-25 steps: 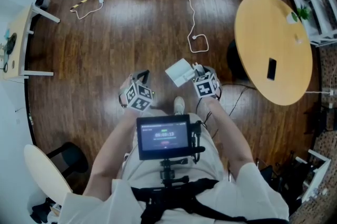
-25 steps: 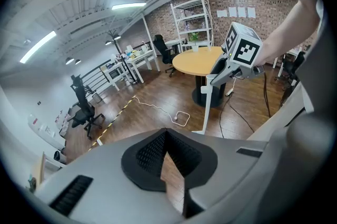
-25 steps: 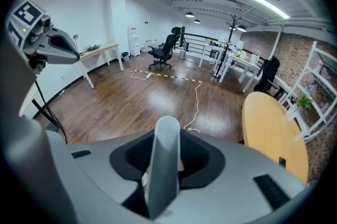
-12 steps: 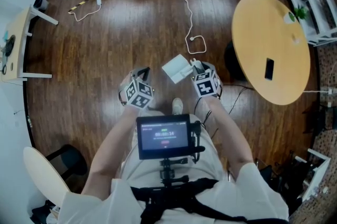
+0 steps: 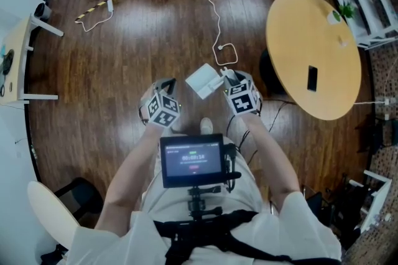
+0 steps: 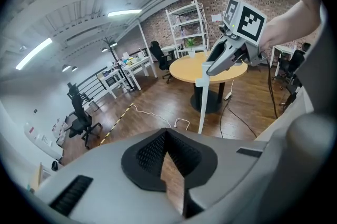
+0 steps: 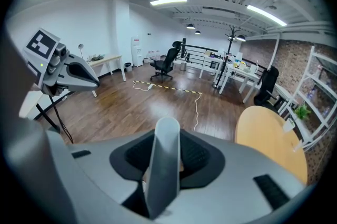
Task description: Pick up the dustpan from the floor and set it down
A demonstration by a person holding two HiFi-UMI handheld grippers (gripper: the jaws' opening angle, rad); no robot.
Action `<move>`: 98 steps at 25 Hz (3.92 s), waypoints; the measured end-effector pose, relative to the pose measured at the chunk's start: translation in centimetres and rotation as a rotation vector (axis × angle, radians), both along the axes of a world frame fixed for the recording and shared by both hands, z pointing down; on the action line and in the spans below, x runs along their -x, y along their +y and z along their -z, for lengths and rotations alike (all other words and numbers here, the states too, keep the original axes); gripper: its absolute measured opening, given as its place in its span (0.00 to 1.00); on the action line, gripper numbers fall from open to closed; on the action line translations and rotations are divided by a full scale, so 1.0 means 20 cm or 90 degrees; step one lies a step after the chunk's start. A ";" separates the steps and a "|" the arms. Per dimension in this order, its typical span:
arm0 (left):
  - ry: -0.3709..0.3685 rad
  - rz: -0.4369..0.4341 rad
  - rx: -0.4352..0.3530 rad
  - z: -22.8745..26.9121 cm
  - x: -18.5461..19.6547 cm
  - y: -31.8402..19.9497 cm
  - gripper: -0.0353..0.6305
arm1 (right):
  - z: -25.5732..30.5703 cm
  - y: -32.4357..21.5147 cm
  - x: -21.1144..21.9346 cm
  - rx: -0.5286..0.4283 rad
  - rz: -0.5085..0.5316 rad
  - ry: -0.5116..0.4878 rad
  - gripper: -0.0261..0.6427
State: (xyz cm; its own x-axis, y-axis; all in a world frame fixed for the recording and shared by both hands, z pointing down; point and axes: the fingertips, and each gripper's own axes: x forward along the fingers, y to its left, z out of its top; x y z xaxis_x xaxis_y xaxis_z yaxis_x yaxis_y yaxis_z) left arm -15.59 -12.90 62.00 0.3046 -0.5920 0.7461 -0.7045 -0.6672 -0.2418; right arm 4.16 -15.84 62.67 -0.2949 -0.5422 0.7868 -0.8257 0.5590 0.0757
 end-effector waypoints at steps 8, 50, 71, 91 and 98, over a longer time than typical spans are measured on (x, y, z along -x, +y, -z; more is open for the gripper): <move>0.005 -0.016 -0.005 0.01 -0.08 -0.03 0.04 | 0.05 0.03 -0.04 0.003 -0.002 -0.006 0.25; 0.011 -0.035 -0.020 0.09 -0.20 -0.05 0.04 | 0.37 0.07 -0.12 -0.040 -0.015 -0.046 0.25; 0.011 -0.071 -0.005 0.08 -0.27 0.02 0.04 | 0.37 0.18 -0.15 -0.028 -0.047 -0.056 0.25; 0.014 -0.090 0.005 0.00 -0.38 0.00 0.04 | 0.19 0.22 -0.32 -0.015 -0.079 -0.032 0.25; 0.012 -0.072 0.013 -0.03 -0.32 0.03 0.04 | 0.11 0.22 -0.33 -0.007 -0.082 -0.035 0.26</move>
